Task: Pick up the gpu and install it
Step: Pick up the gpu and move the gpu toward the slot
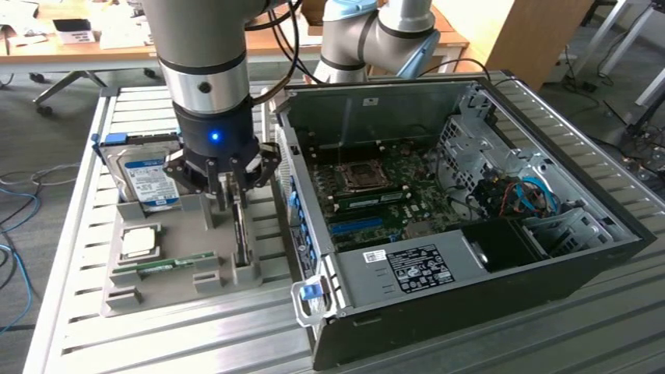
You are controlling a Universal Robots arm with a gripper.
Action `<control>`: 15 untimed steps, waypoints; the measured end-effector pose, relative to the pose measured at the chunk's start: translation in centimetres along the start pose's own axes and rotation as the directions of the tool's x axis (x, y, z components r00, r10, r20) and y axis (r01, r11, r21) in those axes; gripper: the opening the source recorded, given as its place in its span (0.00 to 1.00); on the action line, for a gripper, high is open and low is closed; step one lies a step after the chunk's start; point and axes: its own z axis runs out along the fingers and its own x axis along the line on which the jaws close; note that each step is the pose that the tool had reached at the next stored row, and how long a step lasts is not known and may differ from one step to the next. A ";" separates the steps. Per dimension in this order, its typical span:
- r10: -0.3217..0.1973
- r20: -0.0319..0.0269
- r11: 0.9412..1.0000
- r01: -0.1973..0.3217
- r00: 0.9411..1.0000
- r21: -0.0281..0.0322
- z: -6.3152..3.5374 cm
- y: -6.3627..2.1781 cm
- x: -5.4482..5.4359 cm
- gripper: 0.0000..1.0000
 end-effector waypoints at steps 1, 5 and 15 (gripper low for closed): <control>0.000 0.000 1.000 0.000 1.000 0.000 0.00 0.00 0.0 0.36; 0.000 0.000 1.000 0.000 1.000 0.000 0.01 0.00 0.0 0.36; 0.000 0.000 1.000 0.000 1.000 0.000 0.97 -0.04 0.0 0.43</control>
